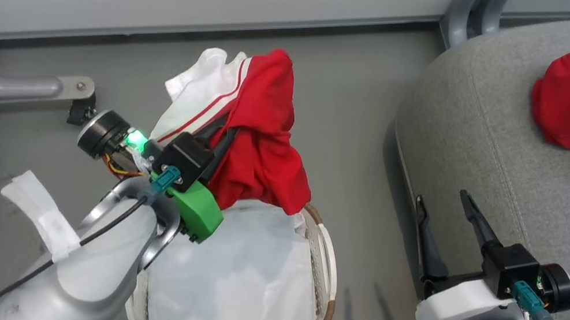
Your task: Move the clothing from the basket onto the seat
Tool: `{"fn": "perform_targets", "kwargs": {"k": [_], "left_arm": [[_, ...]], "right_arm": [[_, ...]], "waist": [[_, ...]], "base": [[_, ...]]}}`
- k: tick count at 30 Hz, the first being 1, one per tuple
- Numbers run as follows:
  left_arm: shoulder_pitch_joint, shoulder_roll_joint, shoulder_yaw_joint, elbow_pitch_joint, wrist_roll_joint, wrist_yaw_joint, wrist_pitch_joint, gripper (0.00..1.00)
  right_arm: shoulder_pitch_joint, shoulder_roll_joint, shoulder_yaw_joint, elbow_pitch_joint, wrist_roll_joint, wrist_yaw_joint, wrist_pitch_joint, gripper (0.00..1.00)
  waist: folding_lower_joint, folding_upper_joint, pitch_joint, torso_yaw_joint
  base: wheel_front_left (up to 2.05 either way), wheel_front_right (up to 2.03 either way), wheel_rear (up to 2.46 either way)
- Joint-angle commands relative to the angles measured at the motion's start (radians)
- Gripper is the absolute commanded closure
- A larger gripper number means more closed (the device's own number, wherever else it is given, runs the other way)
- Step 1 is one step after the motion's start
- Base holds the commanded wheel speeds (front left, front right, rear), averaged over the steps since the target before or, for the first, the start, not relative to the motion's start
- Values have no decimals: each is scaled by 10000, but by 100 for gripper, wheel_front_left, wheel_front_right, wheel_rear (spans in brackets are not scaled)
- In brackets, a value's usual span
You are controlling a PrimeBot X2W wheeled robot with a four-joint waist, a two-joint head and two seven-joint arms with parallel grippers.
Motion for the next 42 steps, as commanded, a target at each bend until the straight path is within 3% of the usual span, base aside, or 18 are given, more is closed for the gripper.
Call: {"fn": "perform_targets", "kwargs": {"k": [1, 14, 22, 42], "left_arm": [[-301, 70, -96, -19, 31, -36, -6, 100], [-2554, 297, -1124, 92, -683, -85, -6, 100], [-3342, 134, -2032, 222, -1191, -88, 39, 100], [-3586, -143, -3659, -171, -2226, -77, 72, 100]], "right_arm": [[184, -38, 97, 53, -28, -10, -22, 0], [-326, -36, 1505, 201, 44, -10, -21, 0], [-901, -36, 2253, 629, -361, -10, -21, 0], [-2625, -35, 3051, 1632, -517, -12, -21, 0]], "waist": [[1, 0, -1260, 446], [1, 0, -2081, 425], [1, 0, -2251, 702], [1, 0, -2543, 1394]], "base": [[0, 0, 0], [0, 0, 0], [0, 0, 0], [0, 0, 0]]}}
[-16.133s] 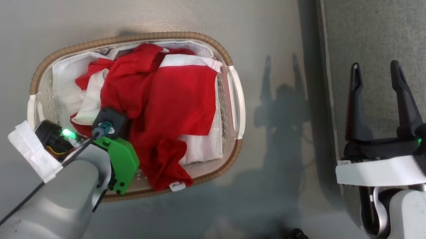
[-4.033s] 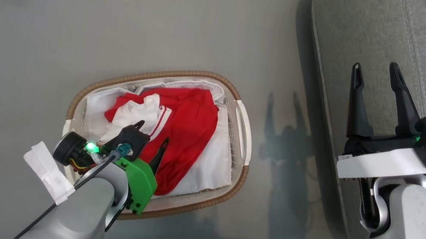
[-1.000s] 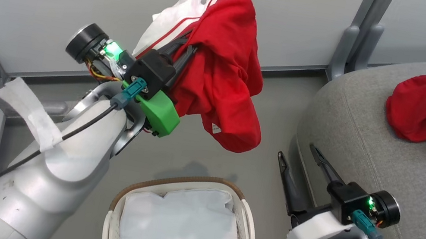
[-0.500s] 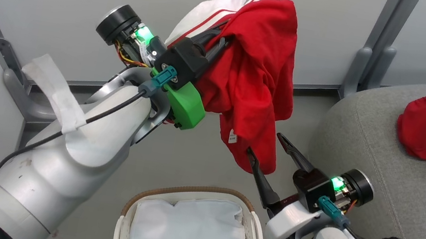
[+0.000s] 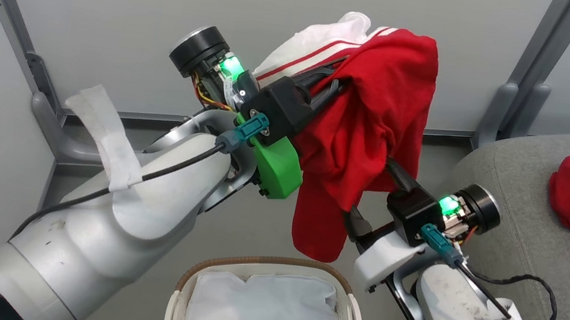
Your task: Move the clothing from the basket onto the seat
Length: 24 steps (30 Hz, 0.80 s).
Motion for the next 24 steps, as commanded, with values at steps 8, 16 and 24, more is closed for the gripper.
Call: {"fn": "perform_targets", "kwargs": {"k": [8, 16, 24], "left_arm": [[271, 129, -94, -15, -515, 1, -3, 100], [650, 354, 180, 274, -942, 50, -50, 100], [1420, 233, 574, 505, -1360, 281, -92, 60]], "right_arm": [[-321, -32, 61, -453, 377, -14, -21, 56], [-122, -33, -8, -791, 563, -14, -20, 100], [-17, -33, -447, -1243, 676, -14, -22, 100]], "waist": [[1, 0, -15, 27], [1, 0, 89, -77], [1, 0, 249, -203]], "base": [[0, 0, 0], [0, 0, 0], [0, 0, 0]]}}
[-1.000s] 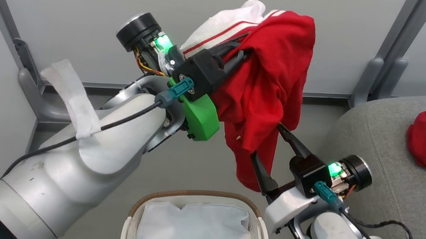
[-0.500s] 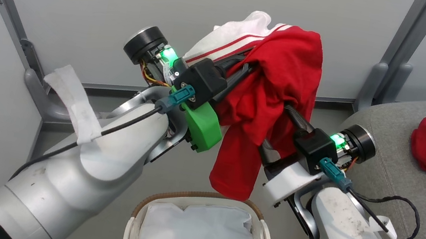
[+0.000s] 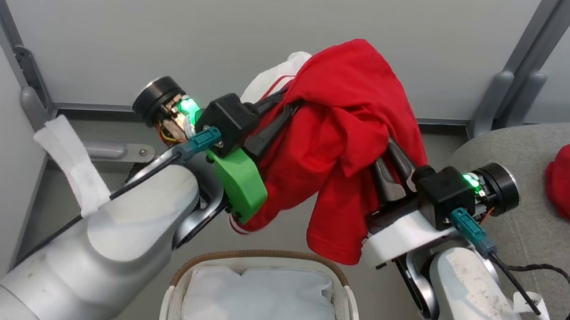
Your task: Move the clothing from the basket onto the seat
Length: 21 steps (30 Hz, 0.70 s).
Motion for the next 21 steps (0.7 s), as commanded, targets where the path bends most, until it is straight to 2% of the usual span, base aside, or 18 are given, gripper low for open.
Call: {"fn": "perform_targets", "kwargs": {"k": [1, 2, 3, 12, 21], "left_arm": [[347, -55, 107, 47, -66, 91, -40, 40], [493, -103, 195, 12, -124, 120, -40, 13], [696, -154, 326, -32, -173, 159, -41, 0], [2649, -561, 1376, -443, -114, 329, -34, 0], [4266, -1001, 2335, -884, 449, 216, -36, 0]], "right_arm": [[135, -34, -140, -106, 54, -14, -22, 100], [158, -34, -216, -158, 72, -14, -20, 100], [183, -33, -292, -200, 53, -14, -22, 100], [342, -31, -1095, -402, -271, -14, -22, 100], [697, -33, -1791, -463, -445, -14, -22, 100]], "waist": [[0, 0, 49, -33], [0, 0, 71, -45], [0, 0, 96, -58], [0, 0, 235, -157], [0, 0, 306, -291]], "base": [[0, 0, 0], [0, 0, 0], [0, 0, 0], [0, 0, 0], [0, 0, 0]]}}
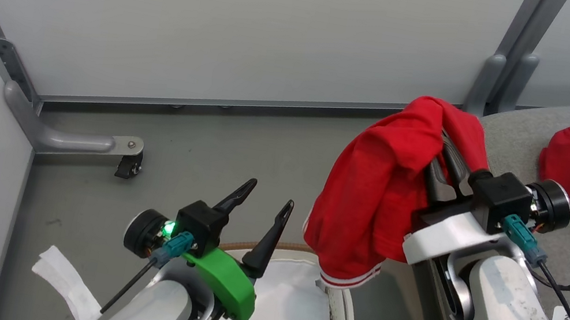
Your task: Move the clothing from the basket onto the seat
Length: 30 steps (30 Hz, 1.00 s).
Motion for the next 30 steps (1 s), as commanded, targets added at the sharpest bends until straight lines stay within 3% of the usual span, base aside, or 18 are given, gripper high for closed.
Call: {"fn": "perform_targets", "kwargs": {"k": [1, 9, 18, 30], "left_arm": [[205, -24, 146, -79, 103, -29, -1, 0], [610, -178, 692, -380, 613, -184, 0, 0], [578, -229, 851, -874, 975, -303, -1, 0], [208, -218, 368, -1085, 884, -333, 1, 0]], "right_arm": [[130, -30, -83, -48, -53, -12, -22, 100], [68, -33, -516, -94, -156, -14, -24, 100], [-125, -30, -1128, -179, -482, -14, -24, 100], [-18, -27, -1624, -147, -511, -14, -24, 100]], "waist": [[0, 0, 16, -41], [0, 0, 209, -522], [0, 0, 713, -1987], [0, 0, 1241, -3783]], "base": [[0, 0, 0], [0, 0, 0], [0, 0, 0], [0, 0, 0]]}}
